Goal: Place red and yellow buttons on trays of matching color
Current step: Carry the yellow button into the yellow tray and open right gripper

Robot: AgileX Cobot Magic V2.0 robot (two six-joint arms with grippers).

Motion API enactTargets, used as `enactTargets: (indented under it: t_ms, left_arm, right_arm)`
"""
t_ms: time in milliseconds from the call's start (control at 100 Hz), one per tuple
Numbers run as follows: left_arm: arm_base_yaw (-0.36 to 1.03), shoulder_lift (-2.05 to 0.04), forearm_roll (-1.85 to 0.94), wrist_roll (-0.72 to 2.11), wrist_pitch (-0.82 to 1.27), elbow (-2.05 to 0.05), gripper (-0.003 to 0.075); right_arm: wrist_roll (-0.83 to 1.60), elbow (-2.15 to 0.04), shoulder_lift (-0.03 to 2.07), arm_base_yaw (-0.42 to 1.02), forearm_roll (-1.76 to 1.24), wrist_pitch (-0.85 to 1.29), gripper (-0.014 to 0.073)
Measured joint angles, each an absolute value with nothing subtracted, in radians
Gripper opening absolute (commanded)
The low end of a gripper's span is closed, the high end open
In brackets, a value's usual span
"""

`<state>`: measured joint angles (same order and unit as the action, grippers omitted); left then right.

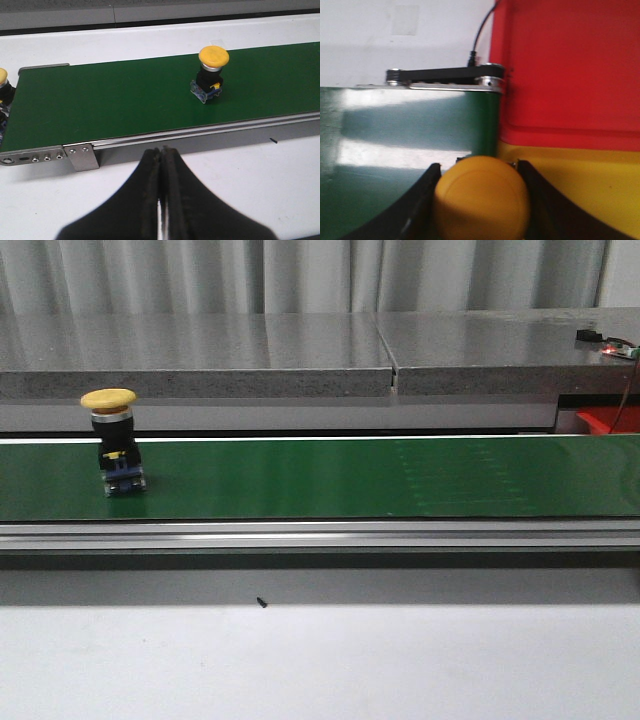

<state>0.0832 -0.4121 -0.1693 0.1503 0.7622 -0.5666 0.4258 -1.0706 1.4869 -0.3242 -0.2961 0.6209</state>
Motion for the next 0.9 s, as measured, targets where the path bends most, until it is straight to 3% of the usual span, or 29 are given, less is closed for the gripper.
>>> enactTargets:
  t_ms: [640, 710, 840, 900]
  left_arm:
    - [0.083, -0.412, -0.169, 0.15, 0.762, -0.567, -0.0019]
    - [0.083, -0.412, -0.169, 0.15, 0.762, -0.567, -0.0019]
    - [0.083, -0.412, -0.169, 0.15, 0.762, -0.567, -0.0019]
    - [0.083, -0.412, -0.169, 0.15, 0.762, -0.567, -0.0019]
  right_arm:
    - [0.424, -0.988, 1.701, -0.388, -0.335, 0.441, 0.0112]
    - [0.424, -0.988, 1.708, -0.388, -0.335, 0.433, 0.0181]
    - [0.424, -0.988, 1.708, -0.388, -0.341, 0.429, 0.0466]
    - [0.426, -0.988, 1.71, -0.388, -0.345, 0.425, 0.0556]
